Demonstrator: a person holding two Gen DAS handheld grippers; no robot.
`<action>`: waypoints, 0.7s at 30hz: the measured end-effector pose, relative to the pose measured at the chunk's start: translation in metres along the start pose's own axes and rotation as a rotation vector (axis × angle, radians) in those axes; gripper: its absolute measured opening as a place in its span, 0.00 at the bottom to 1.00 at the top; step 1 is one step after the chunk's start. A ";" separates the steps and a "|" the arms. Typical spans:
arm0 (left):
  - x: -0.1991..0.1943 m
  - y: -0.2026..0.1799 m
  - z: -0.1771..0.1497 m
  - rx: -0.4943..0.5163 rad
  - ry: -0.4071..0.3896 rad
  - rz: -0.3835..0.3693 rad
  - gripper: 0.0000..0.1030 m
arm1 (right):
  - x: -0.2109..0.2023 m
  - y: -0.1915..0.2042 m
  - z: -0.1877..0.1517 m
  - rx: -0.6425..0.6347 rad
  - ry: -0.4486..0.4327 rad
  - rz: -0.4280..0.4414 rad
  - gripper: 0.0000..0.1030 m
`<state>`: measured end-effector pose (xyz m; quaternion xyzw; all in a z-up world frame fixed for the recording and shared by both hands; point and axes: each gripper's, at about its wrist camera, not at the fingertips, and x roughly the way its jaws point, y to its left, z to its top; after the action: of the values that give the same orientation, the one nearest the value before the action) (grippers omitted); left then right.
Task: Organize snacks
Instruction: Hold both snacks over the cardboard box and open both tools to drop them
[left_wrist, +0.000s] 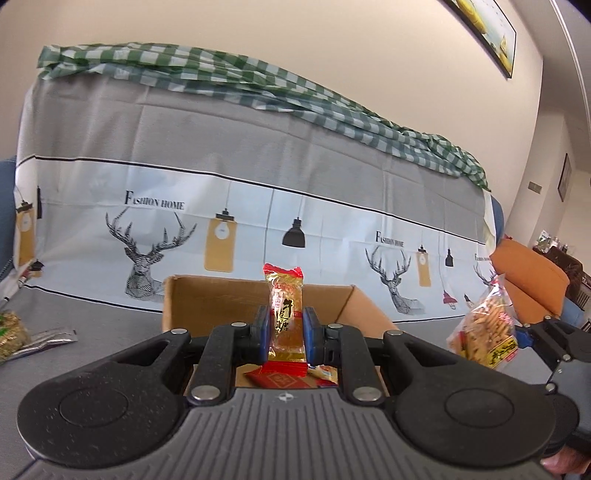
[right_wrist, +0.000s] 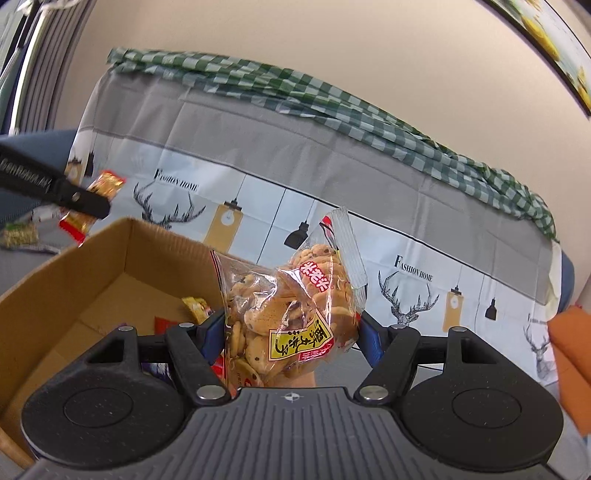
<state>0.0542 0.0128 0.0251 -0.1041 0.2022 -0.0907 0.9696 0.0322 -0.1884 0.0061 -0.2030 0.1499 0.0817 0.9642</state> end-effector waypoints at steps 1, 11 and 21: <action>0.001 -0.001 -0.001 0.003 0.002 -0.003 0.19 | 0.001 0.002 -0.001 -0.013 -0.001 0.001 0.70; -0.001 -0.006 -0.004 0.039 -0.006 -0.027 0.19 | 0.006 0.019 0.003 -0.055 -0.011 0.035 0.70; -0.001 -0.005 -0.005 0.039 0.000 -0.035 0.19 | 0.010 0.018 0.003 -0.060 -0.007 0.028 0.70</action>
<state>0.0508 0.0075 0.0226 -0.0885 0.1984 -0.1114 0.9697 0.0381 -0.1700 -0.0009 -0.2293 0.1469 0.1002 0.9570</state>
